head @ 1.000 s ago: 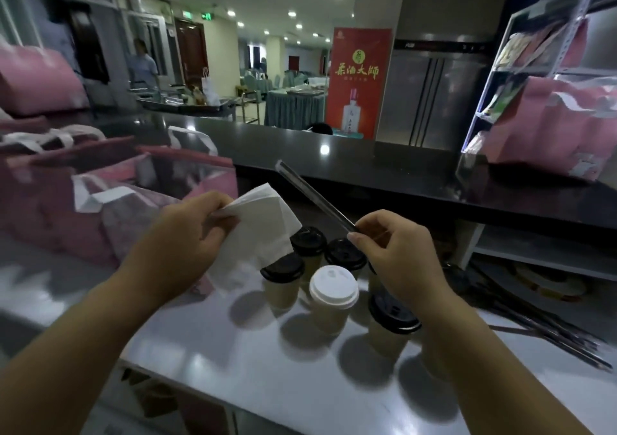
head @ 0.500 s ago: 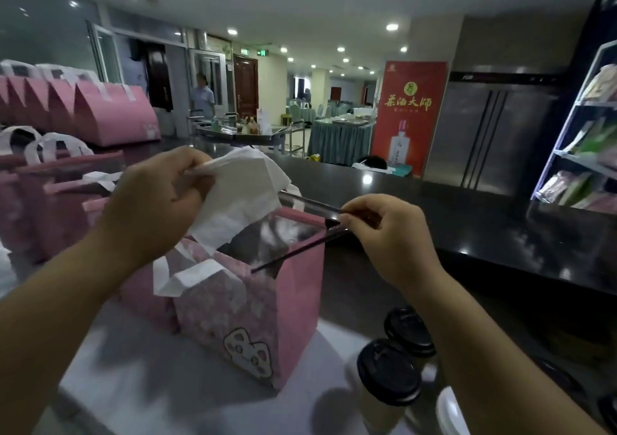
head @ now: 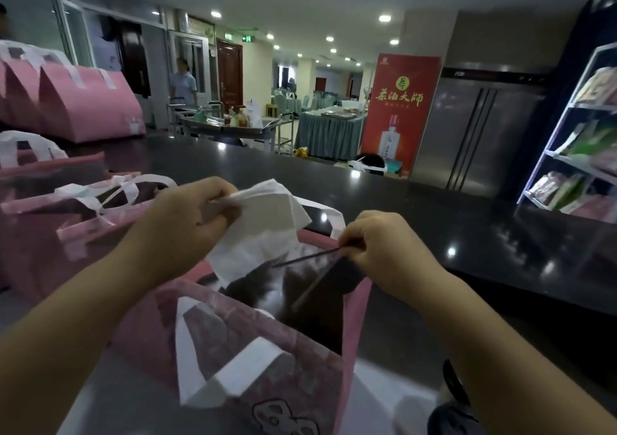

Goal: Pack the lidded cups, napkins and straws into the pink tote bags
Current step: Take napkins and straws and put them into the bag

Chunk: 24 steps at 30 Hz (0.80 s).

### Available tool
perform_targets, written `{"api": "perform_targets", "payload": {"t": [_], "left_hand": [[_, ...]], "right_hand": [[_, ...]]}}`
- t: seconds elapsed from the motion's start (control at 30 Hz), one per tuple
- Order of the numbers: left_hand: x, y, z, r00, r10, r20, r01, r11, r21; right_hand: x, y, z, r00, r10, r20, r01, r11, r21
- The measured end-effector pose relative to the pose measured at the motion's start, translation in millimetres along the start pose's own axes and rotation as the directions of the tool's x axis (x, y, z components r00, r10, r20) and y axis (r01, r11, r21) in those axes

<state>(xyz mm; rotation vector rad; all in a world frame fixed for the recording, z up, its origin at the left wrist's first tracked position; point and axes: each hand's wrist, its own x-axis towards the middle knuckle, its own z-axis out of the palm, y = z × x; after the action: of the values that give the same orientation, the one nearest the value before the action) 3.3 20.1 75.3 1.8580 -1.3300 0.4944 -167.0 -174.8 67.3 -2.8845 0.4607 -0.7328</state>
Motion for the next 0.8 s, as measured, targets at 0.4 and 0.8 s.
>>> {"api": "perform_targets", "payload": {"t": [0.4,0.8], "left_hand": [[18,-54,38,0.952,0.108,0.287,-0.01,0.946,-0.323],[5,-78,36,0.938,0.184,0.292,-0.121,0.968,-0.221]], "right_hand": [[10,-25,25,0.934,0.277,0.227,-0.33,0.913,0.241],[11,-36,44,0.922,0.382,0.063,-0.383,0.924,0.011]]}}
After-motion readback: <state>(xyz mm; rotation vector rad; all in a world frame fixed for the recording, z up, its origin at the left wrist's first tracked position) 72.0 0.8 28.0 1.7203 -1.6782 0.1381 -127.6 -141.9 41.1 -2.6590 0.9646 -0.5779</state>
